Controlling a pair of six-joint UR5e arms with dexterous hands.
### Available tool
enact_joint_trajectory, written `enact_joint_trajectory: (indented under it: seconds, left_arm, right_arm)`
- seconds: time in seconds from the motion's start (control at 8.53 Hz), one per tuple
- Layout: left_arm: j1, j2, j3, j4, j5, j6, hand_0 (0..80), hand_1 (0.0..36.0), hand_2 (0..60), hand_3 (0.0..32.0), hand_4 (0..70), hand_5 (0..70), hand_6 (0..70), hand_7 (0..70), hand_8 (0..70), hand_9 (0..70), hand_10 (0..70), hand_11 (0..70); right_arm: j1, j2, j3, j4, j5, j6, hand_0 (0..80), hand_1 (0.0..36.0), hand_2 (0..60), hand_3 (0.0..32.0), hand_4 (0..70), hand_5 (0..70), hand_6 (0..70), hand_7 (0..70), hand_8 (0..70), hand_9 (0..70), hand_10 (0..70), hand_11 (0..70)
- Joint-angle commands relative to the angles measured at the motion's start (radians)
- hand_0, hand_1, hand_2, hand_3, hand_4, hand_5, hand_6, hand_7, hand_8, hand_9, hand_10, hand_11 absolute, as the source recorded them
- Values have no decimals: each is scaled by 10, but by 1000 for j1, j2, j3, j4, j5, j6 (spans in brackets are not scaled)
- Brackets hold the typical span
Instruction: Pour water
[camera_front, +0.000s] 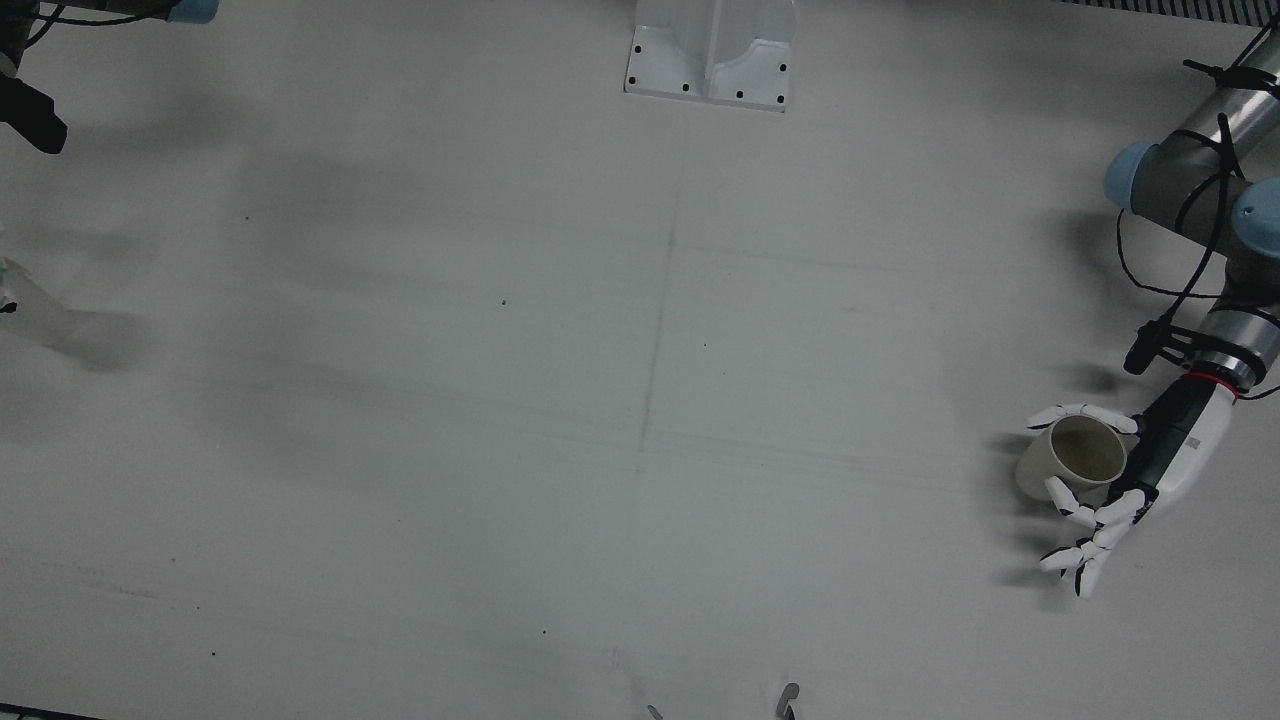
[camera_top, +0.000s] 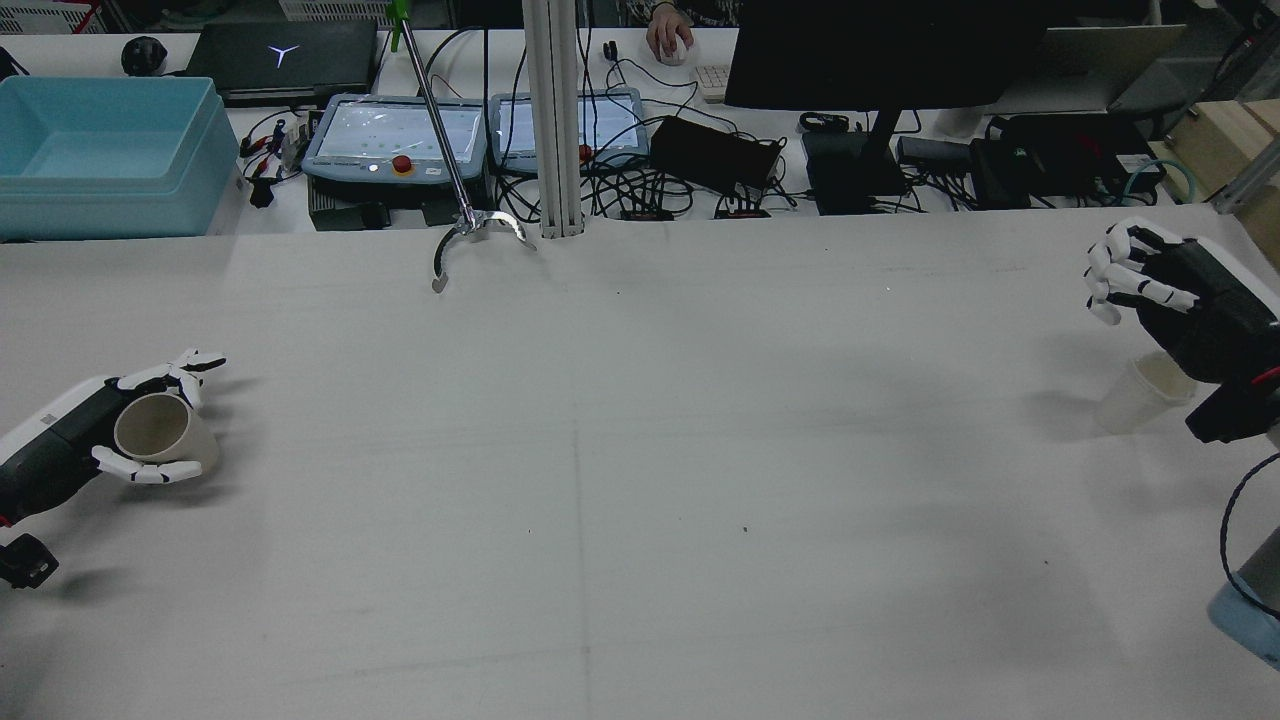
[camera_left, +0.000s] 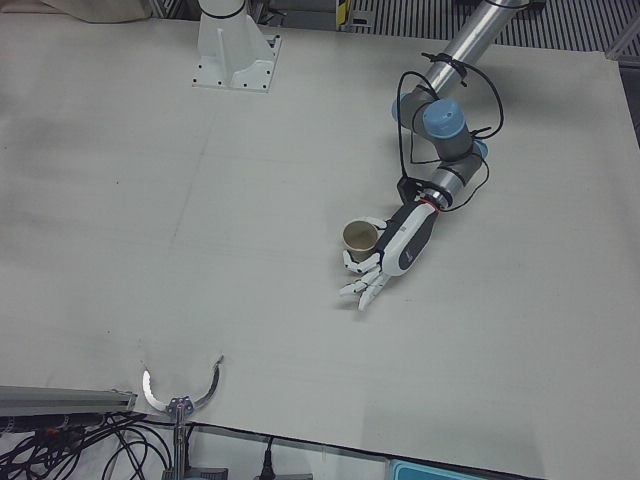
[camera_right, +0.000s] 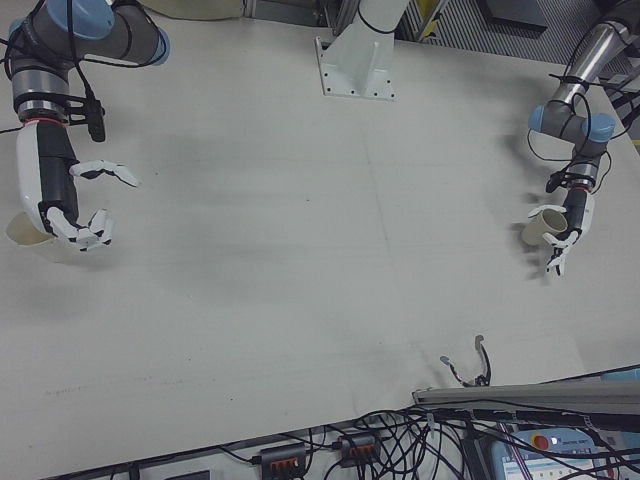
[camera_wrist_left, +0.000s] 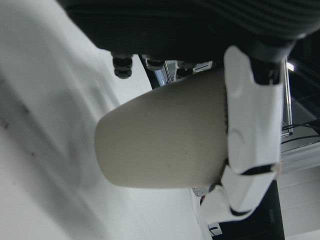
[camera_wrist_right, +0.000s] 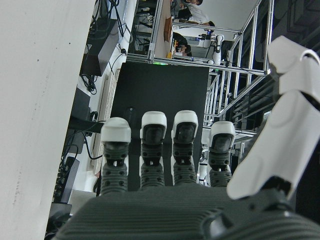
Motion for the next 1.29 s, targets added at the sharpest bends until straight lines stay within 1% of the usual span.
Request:
enact_joint_trajectory:
  seconds: [0.0,0.12,0.23,0.35,0.47,0.59,0.7,0.82,0.94,1.06,1.17]
  left_arm:
    - [1,1,-5,94,-38,-219,590,360,600,0,617,700,108,183,16,22,46,86]
    - [2,1,-6,119,-38,-256,583,360,600,0,605,700,104,179,14,21,45,84]
    - [2,1,-20,148,-37,-281,583,349,600,0,586,700,100,177,12,21,42,80]
    - [2,1,-44,183,-37,-292,587,331,600,0,575,700,96,174,11,20,40,76]
    - [4,3,-64,208,-35,-299,591,327,600,0,575,700,93,170,10,20,39,74]
    - [5,3,-84,225,-32,-304,589,322,590,0,571,700,90,166,8,19,36,70]
    - [5,3,-100,237,-32,-305,589,320,587,0,571,700,89,163,8,18,35,69]
    - [5,3,-109,237,-32,-305,593,322,581,0,569,700,87,162,7,18,35,69]
    - [7,3,-126,245,-32,-305,589,319,580,0,569,700,88,162,7,18,35,69]
    - [7,3,-135,253,-32,-305,593,325,582,0,567,700,87,162,7,18,36,70]
    - [8,3,-135,254,-32,-304,595,323,571,0,561,700,85,160,7,18,34,69]
  right_arm:
    - [103,-34,-245,343,-74,15,464,82,227,0,214,700,449,584,452,605,505,700]
    - [124,-53,-344,462,-120,22,469,89,203,0,216,700,417,538,406,540,425,602]
    - [127,-61,-414,530,-140,22,485,128,209,0,218,700,327,419,264,358,229,341]
    - [131,-67,-469,576,-144,20,508,186,239,0,195,477,196,247,109,143,64,109]
    - [137,-86,-499,622,-144,17,513,194,196,0,158,320,112,114,26,21,20,48]
    - [184,-118,-497,644,-145,11,503,174,122,0,87,245,67,39,3,0,5,25]
    - [207,-145,-497,647,-145,11,497,156,64,0,35,204,48,16,0,0,0,17]
    - [206,-147,-505,646,-165,5,493,147,34,0,10,184,38,12,0,0,0,15]
    - [200,-118,-531,633,-218,-35,492,139,13,0,0,165,31,9,0,0,0,11]
    - [207,-54,-605,624,-283,-55,489,139,22,0,6,161,35,18,0,0,0,6]
    - [213,-40,-664,626,-298,-82,496,154,49,0,19,151,37,27,0,0,0,4]
